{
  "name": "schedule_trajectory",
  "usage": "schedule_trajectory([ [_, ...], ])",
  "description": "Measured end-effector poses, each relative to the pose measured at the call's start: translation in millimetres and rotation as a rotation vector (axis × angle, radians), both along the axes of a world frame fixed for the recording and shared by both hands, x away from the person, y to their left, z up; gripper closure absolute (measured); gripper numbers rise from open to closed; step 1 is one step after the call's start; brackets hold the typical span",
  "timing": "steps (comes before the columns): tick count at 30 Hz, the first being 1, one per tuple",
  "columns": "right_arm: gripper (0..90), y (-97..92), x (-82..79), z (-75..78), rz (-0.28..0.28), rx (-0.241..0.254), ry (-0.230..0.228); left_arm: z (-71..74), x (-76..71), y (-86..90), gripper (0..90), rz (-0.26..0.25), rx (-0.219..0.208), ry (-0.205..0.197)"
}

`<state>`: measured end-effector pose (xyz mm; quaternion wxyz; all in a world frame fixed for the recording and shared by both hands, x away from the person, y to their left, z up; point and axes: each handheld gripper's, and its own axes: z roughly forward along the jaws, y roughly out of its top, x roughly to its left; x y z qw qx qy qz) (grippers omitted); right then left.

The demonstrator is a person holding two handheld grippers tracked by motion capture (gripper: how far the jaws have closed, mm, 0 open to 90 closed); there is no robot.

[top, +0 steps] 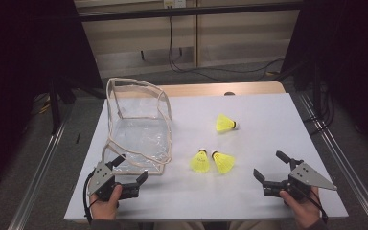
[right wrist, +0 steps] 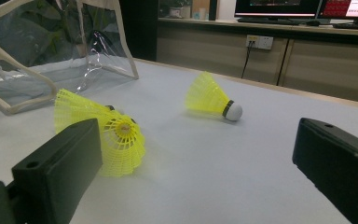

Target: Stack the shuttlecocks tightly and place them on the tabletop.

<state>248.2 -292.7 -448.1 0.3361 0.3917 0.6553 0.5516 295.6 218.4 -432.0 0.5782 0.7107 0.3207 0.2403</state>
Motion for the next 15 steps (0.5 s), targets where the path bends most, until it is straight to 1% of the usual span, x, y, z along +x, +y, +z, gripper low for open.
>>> schedule_trajectory([
  [3, 0.8, 0.1, 0.6, -0.1, 0.001, -0.004, -0.002, 0.0, -0.4, -1.0, 1.7, -0.004, 0.0, -0.001],
  [4, 0.9, 0.1, 1.2, 0.1, 0.001, -0.005, -0.001, -0.4, -0.5, -1.3, 1.7, -0.011, -0.01, 0.005],
  [10, 0.9, 0.9, 1.3, 0.1, 0.005, -0.006, -0.001, -0.5, -1.3, -1.9, 1.6, -0.027, -0.019, 0.014],
  [12, 0.9, -0.1, 0.4, 0.8, 0.0, -0.003, 0.0, -0.9, -0.8, -4.1, 1.5, -0.047, -0.016, 0.025],
  [15, 0.9, -2.0, 0.0, 0.2, -0.004, 0.0, 0.0, -1.2, -1.0, -9.9, 1.5, -0.095, -0.018, 0.045],
])
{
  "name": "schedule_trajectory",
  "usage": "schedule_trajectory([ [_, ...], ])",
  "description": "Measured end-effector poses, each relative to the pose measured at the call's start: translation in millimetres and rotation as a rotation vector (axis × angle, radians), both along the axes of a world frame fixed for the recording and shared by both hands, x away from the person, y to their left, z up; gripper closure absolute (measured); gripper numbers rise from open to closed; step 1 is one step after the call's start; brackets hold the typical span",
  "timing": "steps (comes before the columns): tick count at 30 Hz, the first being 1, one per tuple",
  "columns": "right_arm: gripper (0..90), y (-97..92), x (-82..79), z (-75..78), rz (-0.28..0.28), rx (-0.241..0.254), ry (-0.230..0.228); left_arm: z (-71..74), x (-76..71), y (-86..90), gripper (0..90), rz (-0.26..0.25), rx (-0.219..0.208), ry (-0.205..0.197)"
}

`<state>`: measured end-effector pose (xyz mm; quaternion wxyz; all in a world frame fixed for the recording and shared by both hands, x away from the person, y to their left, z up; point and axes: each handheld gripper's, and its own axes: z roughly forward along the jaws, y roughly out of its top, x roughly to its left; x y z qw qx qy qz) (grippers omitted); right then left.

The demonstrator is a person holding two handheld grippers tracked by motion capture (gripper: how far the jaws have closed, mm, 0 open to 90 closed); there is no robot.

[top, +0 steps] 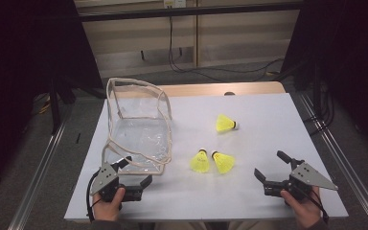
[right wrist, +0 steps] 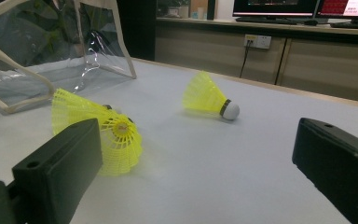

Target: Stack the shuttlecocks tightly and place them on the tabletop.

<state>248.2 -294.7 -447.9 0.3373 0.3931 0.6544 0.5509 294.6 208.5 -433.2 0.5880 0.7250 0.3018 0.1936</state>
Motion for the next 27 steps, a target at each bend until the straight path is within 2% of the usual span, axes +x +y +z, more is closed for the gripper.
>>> schedule_trajectory([
  [4, 0.9, -0.9, -1.2, 0.7, -0.004, 0.0, 0.001, -0.8, -0.1, -7.1, 1.4, -0.042, 0.021, 0.025],
  [12, 0.9, 0.6, -1.7, 1.1, 0.006, -0.005, 0.0, -3.3, -0.3, -10.8, 1.6, -0.088, 0.026, 0.055],
  [13, 0.9, 0.9, -1.7, 0.9, 0.007, -0.003, 0.0, -4.5, -0.2, -13.2, 1.6, -0.106, 0.032, 0.067],
  [21, 1.1, 0.7, -1.7, 0.8, 0.009, -0.003, 0.002, -6.3, -1.4, -24.9, 2.0, -0.16, 0.064, 0.083],
  [27, 1.3, 1.0, -1.0, 0.4, 0.01, 0.001, 0.003, -7.4, -0.9, -28.7, 2.1, -0.183, 0.044, 0.104],
])
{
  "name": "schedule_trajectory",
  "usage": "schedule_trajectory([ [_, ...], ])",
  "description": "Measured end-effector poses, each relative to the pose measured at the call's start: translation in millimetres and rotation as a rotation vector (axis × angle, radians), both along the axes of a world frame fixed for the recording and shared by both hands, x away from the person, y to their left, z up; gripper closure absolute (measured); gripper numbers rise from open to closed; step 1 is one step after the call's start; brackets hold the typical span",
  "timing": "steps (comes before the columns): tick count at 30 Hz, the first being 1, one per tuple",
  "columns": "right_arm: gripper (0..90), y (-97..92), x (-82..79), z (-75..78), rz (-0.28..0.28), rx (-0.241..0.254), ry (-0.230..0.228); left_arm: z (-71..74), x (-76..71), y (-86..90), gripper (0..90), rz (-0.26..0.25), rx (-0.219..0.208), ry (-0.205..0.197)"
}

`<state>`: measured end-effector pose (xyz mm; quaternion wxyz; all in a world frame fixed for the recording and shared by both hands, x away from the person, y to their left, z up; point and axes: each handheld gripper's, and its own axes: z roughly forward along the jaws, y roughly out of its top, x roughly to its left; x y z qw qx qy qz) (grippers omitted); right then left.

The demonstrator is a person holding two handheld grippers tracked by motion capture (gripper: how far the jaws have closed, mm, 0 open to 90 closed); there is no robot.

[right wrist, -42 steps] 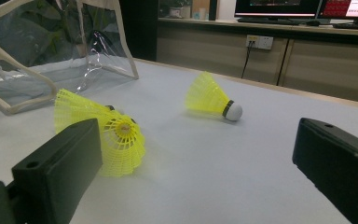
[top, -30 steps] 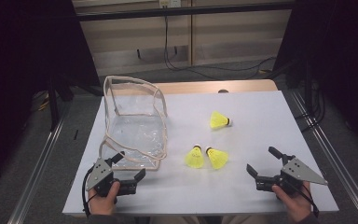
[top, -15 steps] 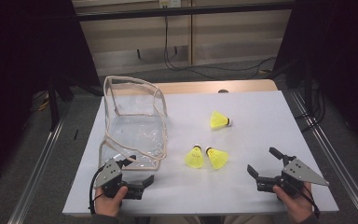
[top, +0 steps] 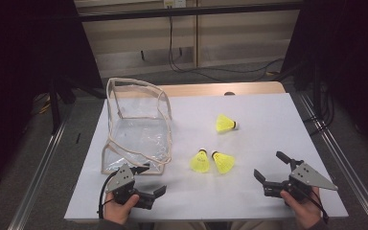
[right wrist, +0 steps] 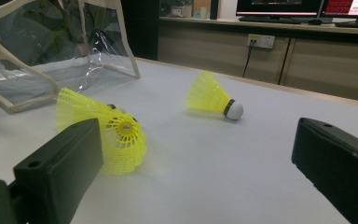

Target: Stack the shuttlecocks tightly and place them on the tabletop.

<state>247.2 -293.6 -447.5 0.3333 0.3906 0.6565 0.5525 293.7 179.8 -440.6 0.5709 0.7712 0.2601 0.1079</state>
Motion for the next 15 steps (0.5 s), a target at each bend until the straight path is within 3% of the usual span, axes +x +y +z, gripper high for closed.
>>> schedule_trajectory([
  [15, 1.4, -0.1, 0.3, 0.2, 0.002, 0.002, 0.002, 0.6, -1.2, -13.3, 2.6, -0.034, 0.007, 0.008],
])
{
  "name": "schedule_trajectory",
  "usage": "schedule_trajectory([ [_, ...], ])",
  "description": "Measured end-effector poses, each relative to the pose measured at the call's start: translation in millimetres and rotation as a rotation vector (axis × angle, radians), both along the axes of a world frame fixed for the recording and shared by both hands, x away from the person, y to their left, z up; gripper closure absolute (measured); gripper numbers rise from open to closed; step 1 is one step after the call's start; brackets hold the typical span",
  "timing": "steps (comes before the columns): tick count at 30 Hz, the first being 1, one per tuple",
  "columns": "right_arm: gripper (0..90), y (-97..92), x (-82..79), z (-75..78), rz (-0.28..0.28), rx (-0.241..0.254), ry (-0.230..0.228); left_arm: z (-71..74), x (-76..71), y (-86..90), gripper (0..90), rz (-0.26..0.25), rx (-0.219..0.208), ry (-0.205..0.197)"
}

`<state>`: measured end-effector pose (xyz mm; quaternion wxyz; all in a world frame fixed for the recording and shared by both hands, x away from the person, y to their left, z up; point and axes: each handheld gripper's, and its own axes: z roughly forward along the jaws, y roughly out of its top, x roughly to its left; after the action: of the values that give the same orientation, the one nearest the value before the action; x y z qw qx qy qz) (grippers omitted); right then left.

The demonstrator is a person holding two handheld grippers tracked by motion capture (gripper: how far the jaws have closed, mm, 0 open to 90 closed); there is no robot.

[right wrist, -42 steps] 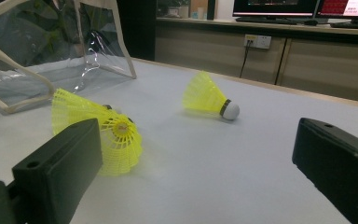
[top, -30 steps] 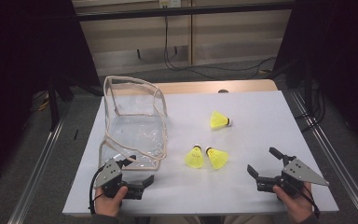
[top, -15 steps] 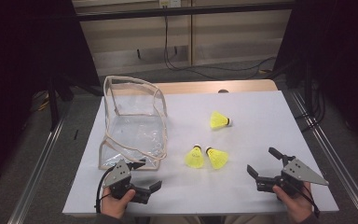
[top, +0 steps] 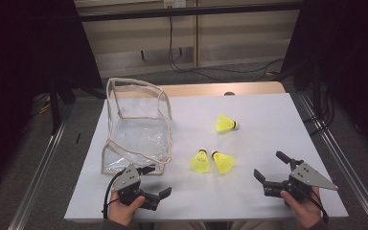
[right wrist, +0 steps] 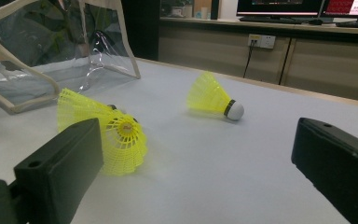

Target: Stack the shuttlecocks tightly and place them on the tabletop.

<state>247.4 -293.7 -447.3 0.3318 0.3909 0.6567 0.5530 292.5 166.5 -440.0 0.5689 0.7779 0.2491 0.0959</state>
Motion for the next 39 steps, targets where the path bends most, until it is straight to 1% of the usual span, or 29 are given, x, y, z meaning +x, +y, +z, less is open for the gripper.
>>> schedule_trajectory([
  [6, 1.5, 0.6, 0.1, 0.0, 0.005, 0.003, -0.001, -0.7, -0.8, -5.4, 2.6, -0.018, 0.005, 0.008],
  [8, 1.5, 0.7, 0.2, -0.1, 0.004, 0.001, -0.001, -1.2, -0.9, -10.0, 2.8, -0.041, 0.008, 0.012],
  [10, 1.5, 0.8, 0.2, -0.1, 0.005, -0.001, 0.0, -1.6, -1.3, -13.4, 2.9, -0.047, 0.014, 0.011],
  [13, 1.5, 0.8, 0.0, 0.1, 0.006, -0.005, -0.002, -1.5, -1.0, -16.5, 2.9, -0.051, 0.015, 0.012],
  [15, 1.5, 0.9, 0.0, 0.1, 0.006, -0.004, -0.002, -1.3, -1.0, -18.0, 2.9, -0.05, 0.008, 0.011],
  [17, 1.5, 0.9, 0.1, 0.1, 0.006, -0.001, -0.001, -1.5, -0.7, -19.1, 2.9, -0.053, 0.019, 0.009],
  [19, 1.5, 0.8, 0.2, 0.0, 0.007, -0.004, -0.002, -2.0, -1.2, -21.7, 2.9, -0.053, 0.011, 0.011],
  [21, 1.5, 1.1, 0.2, 0.1, 0.008, -0.004, -0.001, -2.0, -1.1, -23.6, 2.9, -0.063, 0.016, 0.011],
  [24, 1.6, 1.6, 0.1, 0.1, 0.008, -0.006, 0.0, -2.0, -1.3, -26.3, 2.9, -0.069, 0.009, 0.016],
  [25, 1.6, 1.9, 0.2, 0.0, 0.011, -0.006, 0.0, -2.1, -1.2, -27.3, 2.9, -0.073, 0.019, 0.011],
  [27, 1.6, 2.1, 0.2, 0.1, 0.013, -0.005, -0.001, -2.4, -1.3, -30.8, 2.9, -0.083, 0.021, 0.014],
  [30, 1.6, 2.0, 0.2, -0.1, 0.011, -0.004, 0.002, -2.5, -1.7, -35.1, 2.8, -0.083, 0.017, 0.015],
  [34, 1.6, 1.8, 0.2, 0.1, 0.012, -0.005, -0.001, -2.4, -1.1, -40.2, 2.7, -0.074, 0.024, 0.016],
  [36, 1.6, 1.8, 0.2, 0.2, 0.012, -0.005, -0.001, -2.7, -1.2, -41.9, 2.7, -0.076, 0.018, 0.017],
  [37, 1.6, 2.0, 0.3, 0.1, 0.015, -0.005, -0.001, -2.9, -1.2, -44.6, 2.7, -0.092, 0.025, 0.019],
  [39, 1.6, 1.9, 0.3, 0.0, 0.014, -0.005, -0.001, -3.0, -1.5, -47.1, 2.7, -0.092, 0.028, 0.018],
])
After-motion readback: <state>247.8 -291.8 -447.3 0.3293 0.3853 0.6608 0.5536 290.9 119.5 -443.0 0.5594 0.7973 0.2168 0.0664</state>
